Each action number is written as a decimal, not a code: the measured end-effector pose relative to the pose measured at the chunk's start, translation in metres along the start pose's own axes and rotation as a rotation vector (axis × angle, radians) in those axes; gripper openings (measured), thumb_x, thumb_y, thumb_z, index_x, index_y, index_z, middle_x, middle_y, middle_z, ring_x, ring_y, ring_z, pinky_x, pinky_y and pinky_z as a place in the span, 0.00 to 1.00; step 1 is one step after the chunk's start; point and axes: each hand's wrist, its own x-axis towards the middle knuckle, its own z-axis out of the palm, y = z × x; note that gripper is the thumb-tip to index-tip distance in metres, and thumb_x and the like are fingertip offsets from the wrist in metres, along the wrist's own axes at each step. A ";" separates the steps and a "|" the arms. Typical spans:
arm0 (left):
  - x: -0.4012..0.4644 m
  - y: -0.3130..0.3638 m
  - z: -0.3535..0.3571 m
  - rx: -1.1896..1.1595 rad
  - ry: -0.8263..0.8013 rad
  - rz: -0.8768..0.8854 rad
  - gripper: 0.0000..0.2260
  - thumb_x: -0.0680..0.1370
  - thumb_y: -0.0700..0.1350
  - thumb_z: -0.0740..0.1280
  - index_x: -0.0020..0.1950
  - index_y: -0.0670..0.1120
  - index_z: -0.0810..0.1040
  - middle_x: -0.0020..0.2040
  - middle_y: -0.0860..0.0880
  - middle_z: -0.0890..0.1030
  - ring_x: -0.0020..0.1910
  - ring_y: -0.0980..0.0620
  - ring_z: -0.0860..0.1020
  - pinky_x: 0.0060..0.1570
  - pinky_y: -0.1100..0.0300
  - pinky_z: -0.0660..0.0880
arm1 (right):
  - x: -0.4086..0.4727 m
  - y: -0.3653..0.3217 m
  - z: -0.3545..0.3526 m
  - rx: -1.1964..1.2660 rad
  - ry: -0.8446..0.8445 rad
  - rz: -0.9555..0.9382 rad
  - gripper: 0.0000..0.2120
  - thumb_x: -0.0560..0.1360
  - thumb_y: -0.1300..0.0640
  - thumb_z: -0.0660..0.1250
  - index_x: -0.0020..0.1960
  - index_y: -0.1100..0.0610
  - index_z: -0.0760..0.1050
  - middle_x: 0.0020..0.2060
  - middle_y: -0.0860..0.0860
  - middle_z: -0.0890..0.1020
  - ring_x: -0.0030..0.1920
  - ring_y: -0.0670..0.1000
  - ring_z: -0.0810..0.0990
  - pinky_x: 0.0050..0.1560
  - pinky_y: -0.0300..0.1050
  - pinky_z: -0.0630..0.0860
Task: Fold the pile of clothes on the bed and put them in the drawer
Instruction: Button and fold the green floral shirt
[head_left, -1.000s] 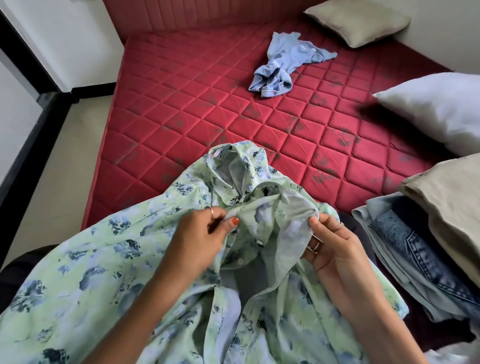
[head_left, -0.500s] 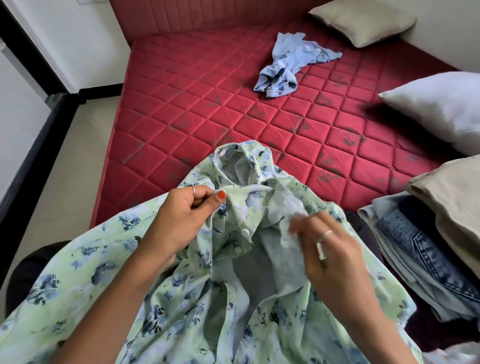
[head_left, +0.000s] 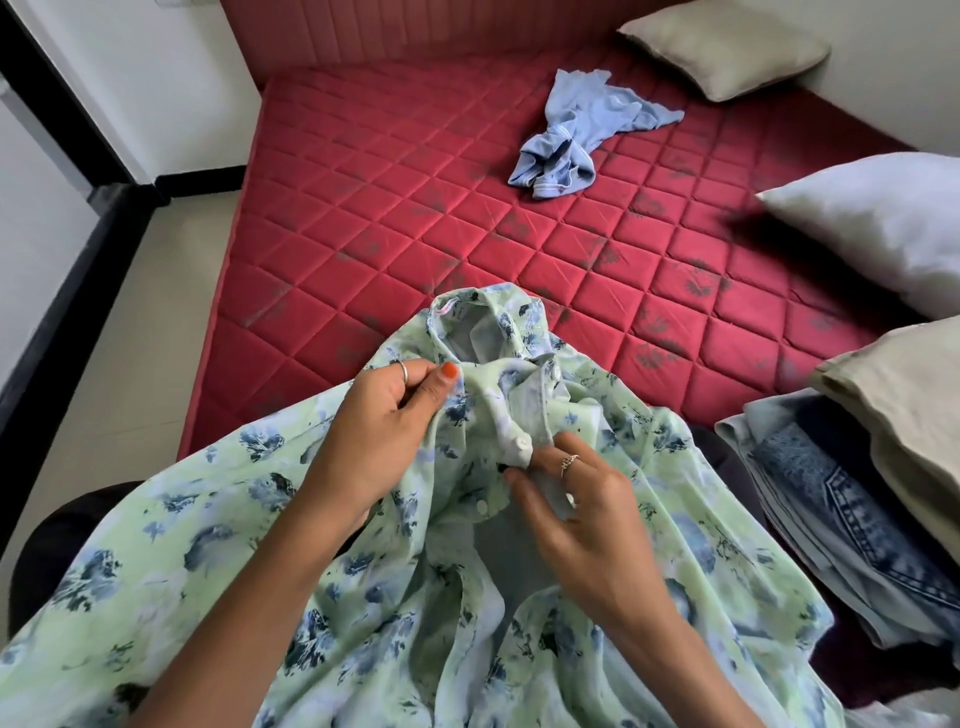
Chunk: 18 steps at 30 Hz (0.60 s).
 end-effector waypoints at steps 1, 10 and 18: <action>0.001 -0.001 -0.002 0.081 0.025 0.036 0.19 0.79 0.53 0.62 0.42 0.37 0.78 0.23 0.55 0.61 0.26 0.56 0.60 0.28 0.61 0.59 | 0.000 -0.003 -0.003 0.100 -0.025 0.032 0.13 0.74 0.52 0.66 0.34 0.58 0.73 0.32 0.45 0.70 0.35 0.47 0.72 0.36 0.44 0.69; -0.039 0.029 -0.002 0.425 0.152 0.280 0.05 0.77 0.49 0.66 0.48 0.49 0.79 0.37 0.57 0.77 0.37 0.60 0.77 0.33 0.76 0.69 | -0.011 -0.023 -0.029 0.434 -0.252 0.171 0.12 0.72 0.53 0.67 0.33 0.57 0.70 0.27 0.48 0.67 0.29 0.44 0.66 0.31 0.39 0.62; -0.074 0.035 0.023 0.073 -0.010 0.007 0.05 0.72 0.53 0.68 0.44 0.55 0.82 0.37 0.60 0.82 0.35 0.62 0.81 0.34 0.71 0.75 | -0.019 -0.027 -0.026 0.258 -0.258 0.002 0.08 0.74 0.57 0.65 0.37 0.57 0.75 0.34 0.52 0.73 0.37 0.57 0.74 0.39 0.58 0.71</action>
